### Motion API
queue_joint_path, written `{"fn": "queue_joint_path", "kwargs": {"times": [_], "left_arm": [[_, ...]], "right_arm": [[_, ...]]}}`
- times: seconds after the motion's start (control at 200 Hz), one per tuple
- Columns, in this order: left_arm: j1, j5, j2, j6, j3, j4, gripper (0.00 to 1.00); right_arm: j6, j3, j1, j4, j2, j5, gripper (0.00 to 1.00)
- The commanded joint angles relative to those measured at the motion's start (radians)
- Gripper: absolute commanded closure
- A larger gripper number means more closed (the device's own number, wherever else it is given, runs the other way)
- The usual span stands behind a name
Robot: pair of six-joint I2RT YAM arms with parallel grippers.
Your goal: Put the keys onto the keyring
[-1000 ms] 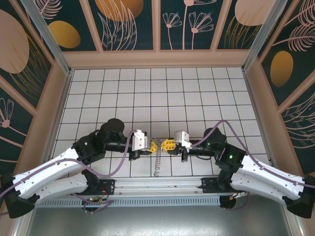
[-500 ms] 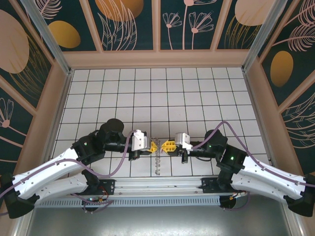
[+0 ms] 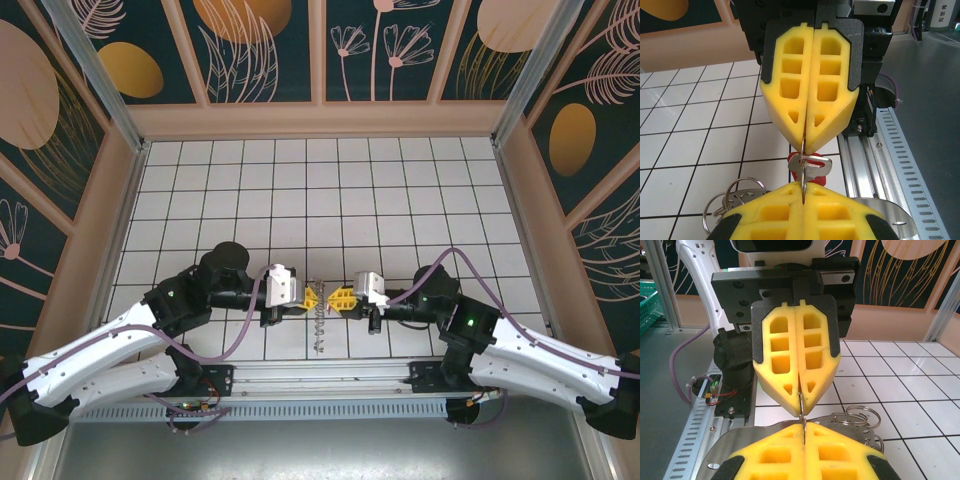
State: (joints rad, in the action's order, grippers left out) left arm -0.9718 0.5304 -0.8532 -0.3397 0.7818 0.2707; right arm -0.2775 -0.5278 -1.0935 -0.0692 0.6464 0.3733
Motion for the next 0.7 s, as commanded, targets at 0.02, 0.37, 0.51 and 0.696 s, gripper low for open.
{"fn": "queue_joint_path", "kwargs": {"times": [0.02, 0.37, 0.51, 0.696], "left_arm": [[-0.005, -0.005, 0.016, -0.01, 0.033, -0.01, 1.0], [-0.005, -0.009, 0.017, -0.011, 0.037, -0.007, 1.0], [-0.005, -0.009, 0.014, -0.011, 0.038, -0.007, 1.0], [-0.004, -0.009, 0.014, -0.012, 0.038, -0.005, 1.0]], "right_arm": [[0.018, 0.001, -0.015, 0.008, -0.023, -0.026, 1.0], [0.02, -0.003, -0.017, 0.019, -0.033, -0.032, 1.0], [0.017, -0.003, -0.017, 0.015, -0.03, -0.034, 1.0], [0.013, -0.003, -0.015, 0.009, -0.027, -0.04, 1.0]]}}
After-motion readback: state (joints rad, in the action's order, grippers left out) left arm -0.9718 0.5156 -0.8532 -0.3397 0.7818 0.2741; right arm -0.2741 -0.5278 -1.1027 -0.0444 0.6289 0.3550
